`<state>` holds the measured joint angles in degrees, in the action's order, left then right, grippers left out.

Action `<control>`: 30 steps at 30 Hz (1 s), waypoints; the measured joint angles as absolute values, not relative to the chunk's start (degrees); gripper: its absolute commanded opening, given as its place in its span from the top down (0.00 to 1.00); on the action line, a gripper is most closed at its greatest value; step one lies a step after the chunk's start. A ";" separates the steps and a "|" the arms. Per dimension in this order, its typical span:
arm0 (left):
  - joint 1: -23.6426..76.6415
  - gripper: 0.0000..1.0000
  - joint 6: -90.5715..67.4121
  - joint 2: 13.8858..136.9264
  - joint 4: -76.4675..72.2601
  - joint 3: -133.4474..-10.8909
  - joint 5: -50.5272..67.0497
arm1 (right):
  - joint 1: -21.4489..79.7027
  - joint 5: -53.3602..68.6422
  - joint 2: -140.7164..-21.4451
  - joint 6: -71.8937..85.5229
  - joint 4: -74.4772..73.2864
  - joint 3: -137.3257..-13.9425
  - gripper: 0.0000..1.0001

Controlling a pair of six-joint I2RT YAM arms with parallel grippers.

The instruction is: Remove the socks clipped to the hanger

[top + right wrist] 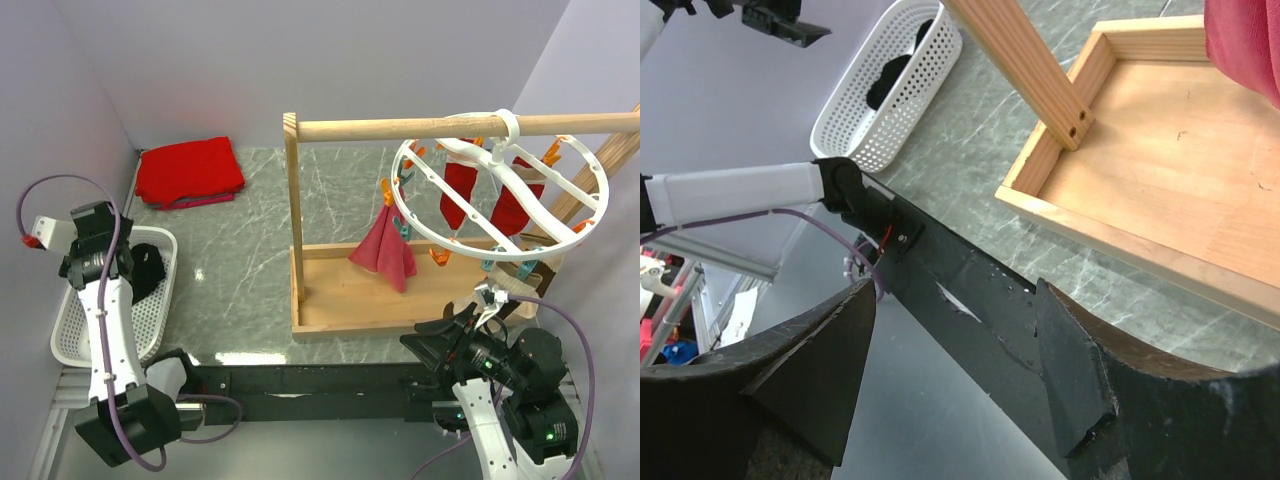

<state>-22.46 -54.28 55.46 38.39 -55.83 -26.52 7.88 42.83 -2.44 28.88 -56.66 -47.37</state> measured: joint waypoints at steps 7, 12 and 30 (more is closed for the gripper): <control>-22.04 0.04 -54.08 49.95 34.22 -52.07 -11.94 | 7.88 42.83 -2.46 28.86 -56.73 -47.46 0.28; -14.46 0.04 -54.04 45.50 31.94 -51.31 -5.30 | 7.88 42.70 -2.50 28.84 -56.71 -48.01 0.28; 10.72 0.20 -53.08 27.90 7.29 -36.60 26.87 | 7.88 40.88 -3.20 28.80 -57.65 -48.75 0.28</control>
